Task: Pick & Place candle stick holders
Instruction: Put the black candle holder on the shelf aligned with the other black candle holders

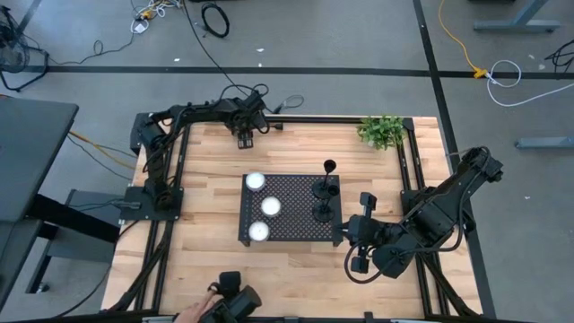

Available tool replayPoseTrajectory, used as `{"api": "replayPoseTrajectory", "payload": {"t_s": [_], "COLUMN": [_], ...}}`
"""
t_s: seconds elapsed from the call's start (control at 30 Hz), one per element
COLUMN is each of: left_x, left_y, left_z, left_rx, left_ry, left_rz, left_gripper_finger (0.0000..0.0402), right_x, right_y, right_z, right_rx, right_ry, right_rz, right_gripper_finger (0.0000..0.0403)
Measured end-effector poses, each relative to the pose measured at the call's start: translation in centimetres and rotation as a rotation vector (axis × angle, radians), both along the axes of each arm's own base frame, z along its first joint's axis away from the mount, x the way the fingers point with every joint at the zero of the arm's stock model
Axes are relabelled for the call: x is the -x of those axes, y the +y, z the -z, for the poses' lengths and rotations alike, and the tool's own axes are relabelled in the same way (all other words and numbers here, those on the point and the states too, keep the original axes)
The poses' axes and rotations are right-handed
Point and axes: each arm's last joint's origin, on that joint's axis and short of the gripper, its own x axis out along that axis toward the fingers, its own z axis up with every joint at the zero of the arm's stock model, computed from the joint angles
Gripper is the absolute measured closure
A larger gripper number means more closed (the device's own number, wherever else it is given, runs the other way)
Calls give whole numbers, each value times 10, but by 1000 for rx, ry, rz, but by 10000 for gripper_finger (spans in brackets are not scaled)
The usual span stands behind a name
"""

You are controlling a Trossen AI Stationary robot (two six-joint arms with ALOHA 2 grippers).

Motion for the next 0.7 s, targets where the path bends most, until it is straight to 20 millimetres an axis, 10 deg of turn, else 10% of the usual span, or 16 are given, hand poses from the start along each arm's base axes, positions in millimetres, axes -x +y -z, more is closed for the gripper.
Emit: {"api": "replayPoseTrajectory", "payload": {"t_s": [0.43,0.7], "left_x": [-1,1], "left_y": [1,1], "left_z": [0,0], "left_rx": [26,10], "left_ry": [-40,-25], "left_rz": [12,-29], "left_gripper_finger": [389,398], "right_x": [0,-1], "right_y": [0,1], "right_z": [0,-1], "right_rx": [-4,-10], "right_ry": [-4,-14], "right_rz": [0,-2], "right_gripper_finger": [383,383]}}
